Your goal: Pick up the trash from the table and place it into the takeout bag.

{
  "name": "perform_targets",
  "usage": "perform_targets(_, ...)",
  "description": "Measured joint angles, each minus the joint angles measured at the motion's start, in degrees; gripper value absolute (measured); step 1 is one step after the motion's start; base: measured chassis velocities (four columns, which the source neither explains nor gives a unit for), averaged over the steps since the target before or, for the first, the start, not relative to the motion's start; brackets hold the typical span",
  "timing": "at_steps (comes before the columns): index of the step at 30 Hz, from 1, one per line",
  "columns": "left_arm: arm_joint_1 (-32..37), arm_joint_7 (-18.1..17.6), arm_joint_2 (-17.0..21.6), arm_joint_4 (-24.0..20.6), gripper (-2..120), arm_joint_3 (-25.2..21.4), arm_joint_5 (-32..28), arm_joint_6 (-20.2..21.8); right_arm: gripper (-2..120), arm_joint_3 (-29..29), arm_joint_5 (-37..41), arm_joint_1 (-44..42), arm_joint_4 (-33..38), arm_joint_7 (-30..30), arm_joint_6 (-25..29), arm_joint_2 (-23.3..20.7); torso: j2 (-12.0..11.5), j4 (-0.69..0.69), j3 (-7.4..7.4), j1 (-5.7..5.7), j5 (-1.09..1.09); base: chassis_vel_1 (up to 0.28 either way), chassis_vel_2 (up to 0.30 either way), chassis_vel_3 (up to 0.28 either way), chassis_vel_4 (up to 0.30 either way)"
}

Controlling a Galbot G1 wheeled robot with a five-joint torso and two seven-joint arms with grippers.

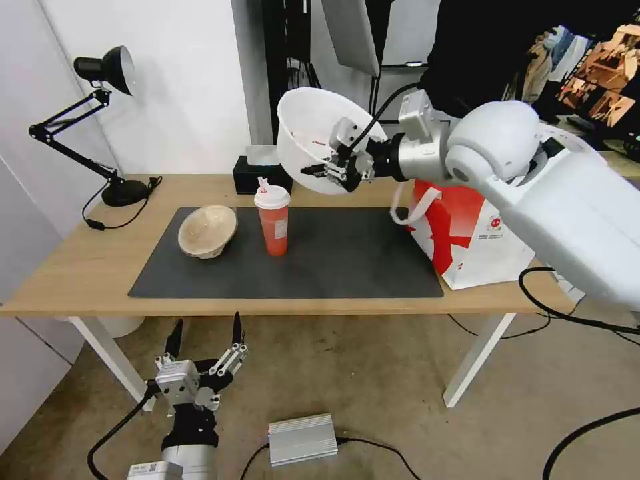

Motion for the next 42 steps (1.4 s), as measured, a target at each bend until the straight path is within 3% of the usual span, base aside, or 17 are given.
perform_targets(15, 0.6, 0.0, 0.0, -0.7, 100, 0.0, 0.3, -0.2, 0, 1.5, 1.1, 0.8, 1.6, 0.0, -0.1, -4.0, 0.0, 0.0, 0.0, 0.0, -0.01, 0.0, 0.0, 0.0, 0.0)
perform_targets(42, 0.4, 0.1, 0.6, -1.5, 100, 0.3, 0.0, -0.3, 0, 5.3, -0.1, 1.8, -4.9, -1.4, 1.4, -10.1, 0.0, 0.0, 0.0, 0.0, -0.01, 0.0, 0.0, 0.0, 0.0)
